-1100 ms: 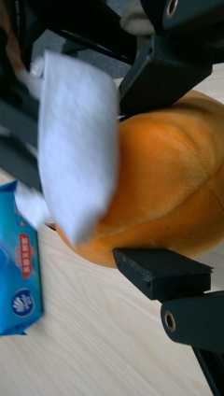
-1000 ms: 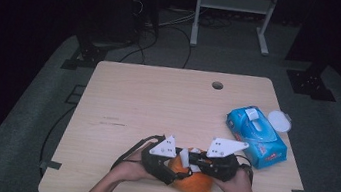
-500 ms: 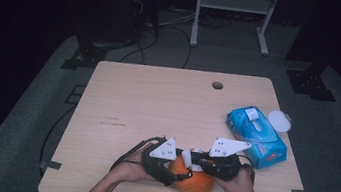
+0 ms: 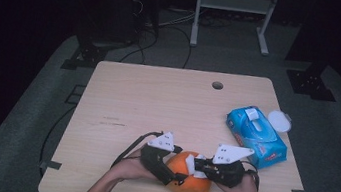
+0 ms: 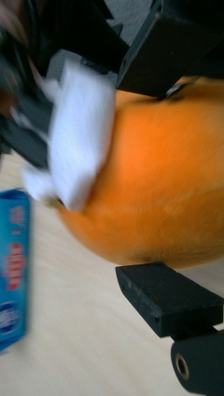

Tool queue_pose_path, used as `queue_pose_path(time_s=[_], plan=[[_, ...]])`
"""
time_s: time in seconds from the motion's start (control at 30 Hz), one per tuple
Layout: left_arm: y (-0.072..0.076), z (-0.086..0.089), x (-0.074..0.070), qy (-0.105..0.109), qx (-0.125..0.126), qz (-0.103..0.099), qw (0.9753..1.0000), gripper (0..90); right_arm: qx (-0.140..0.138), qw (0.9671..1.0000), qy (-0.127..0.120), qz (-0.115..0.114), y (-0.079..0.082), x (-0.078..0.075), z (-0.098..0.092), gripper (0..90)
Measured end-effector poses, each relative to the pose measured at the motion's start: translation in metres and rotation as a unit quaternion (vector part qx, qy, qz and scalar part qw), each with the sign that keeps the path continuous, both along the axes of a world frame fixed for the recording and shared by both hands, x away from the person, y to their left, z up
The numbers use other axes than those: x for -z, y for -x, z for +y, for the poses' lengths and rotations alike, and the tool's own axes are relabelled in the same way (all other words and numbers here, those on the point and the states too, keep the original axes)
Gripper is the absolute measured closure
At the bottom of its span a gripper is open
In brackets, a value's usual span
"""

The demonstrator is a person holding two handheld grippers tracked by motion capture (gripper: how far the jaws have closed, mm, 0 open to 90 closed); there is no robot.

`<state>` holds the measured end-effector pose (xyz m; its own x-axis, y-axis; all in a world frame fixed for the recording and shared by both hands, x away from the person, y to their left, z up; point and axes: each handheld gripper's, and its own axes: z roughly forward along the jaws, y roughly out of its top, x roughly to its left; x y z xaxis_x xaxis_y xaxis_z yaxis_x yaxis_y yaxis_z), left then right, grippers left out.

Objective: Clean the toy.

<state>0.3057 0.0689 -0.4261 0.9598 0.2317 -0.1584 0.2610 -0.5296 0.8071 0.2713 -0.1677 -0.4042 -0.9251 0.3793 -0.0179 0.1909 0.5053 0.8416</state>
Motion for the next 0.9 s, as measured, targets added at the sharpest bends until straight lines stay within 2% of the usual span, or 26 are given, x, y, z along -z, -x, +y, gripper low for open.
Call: queue_pose_path(time_s=[0.07, 0.13, 0.17, 0.23, 0.27, 0.33, 0.4, 0.43, 0.47, 0.53, 0.6, 0.67, 0.7, 0.8, 0.9], plan=[[-0.002, 0.000, 0.005, 0.005, -0.003, 0.018, 0.9998, 9.2, -0.003, 1.0000, 0.003, -0.001, 0.002, 0.000, 0.003, 84.1], [-0.001, 0.002, 0.005, 0.012, 0.001, 0.011, 0.9999, 16.9, 0.000, 1.0000, 0.006, -0.002, 0.002, 0.000, 0.004, 84.1], [-0.001, 0.004, 0.003, 0.012, 0.007, -0.002, 0.9999, 24.7, 0.003, 1.0000, 0.004, -0.002, 0.001, 0.000, 0.004, 84.2], [0.001, 0.005, -0.001, 0.019, 0.014, -0.041, 0.9989, 34.0, 0.007, 1.0000, -0.002, -0.007, 0.000, -0.004, 0.004, 84.2], [0.003, 0.005, -0.005, 0.027, 0.018, -0.077, 0.9965, 36.6, 0.009, 0.9999, -0.002, -0.014, 0.001, -0.006, 0.004, 84.2], [0.004, 0.004, -0.009, 0.033, 0.007, -0.118, 0.9924, 39.7, 0.015, 0.9995, -0.008, -0.029, 0.001, -0.014, 0.003, 84.2], [0.005, 0.003, -0.012, 0.032, -0.003, -0.165, 0.9858, 40.3, 0.025, 0.9987, -0.012, -0.042, 0.000, -0.018, 0.002, 84.2], [0.005, 0.002, -0.013, 0.027, -0.005, -0.178, 0.9837, 40.0, 0.028, 0.9985, -0.014, -0.044, -0.002, -0.019, 0.001, 84.2], [0.005, 0.001, -0.012, 0.024, -0.008, -0.176, 0.9841, 38.4, 0.031, 0.9985, -0.015, -0.042, -0.004, -0.019, 0.000, 84.2], [0.001, 0.001, -0.008, 0.027, -0.019, -0.157, 0.9871, 28.2, 0.036, 0.9988, -0.009, -0.033, -0.009, -0.013, -0.002, 84.3], [-0.005, 0.004, -0.005, 0.031, -0.044, -0.125, 0.9907, 17.8, 0.042, 0.9985, 0.009, -0.034, -0.011, -0.006, -0.003, 84.3], [-0.010, 0.009, -0.004, 0.036, -0.057, -0.089, 0.9938, 15.5, 0.047, 0.9983, 0.012, -0.031, -0.012, -0.002, -0.004, 84.3], [-0.009, 0.010, -0.003, 0.040, -0.054, -0.085, 0.9941, 17.8, 0.047, 0.9985, 0.010, -0.027, -0.013, -0.002, -0.005, 84.3], [-0.005, 0.009, -0.002, 0.035, -0.041, -0.106, 0.9929, 28.0, 0.046, 0.9984, 0.013, -0.032, -0.011, -0.004, -0.002, 84.3], [0.000, 0.004, -0.004, 0.033, -0.026, -0.137, 0.9897, 31.3, 0.038, 0.9986, 0.004, -0.036, -0.008, -0.009, 0.003, 84.3]])
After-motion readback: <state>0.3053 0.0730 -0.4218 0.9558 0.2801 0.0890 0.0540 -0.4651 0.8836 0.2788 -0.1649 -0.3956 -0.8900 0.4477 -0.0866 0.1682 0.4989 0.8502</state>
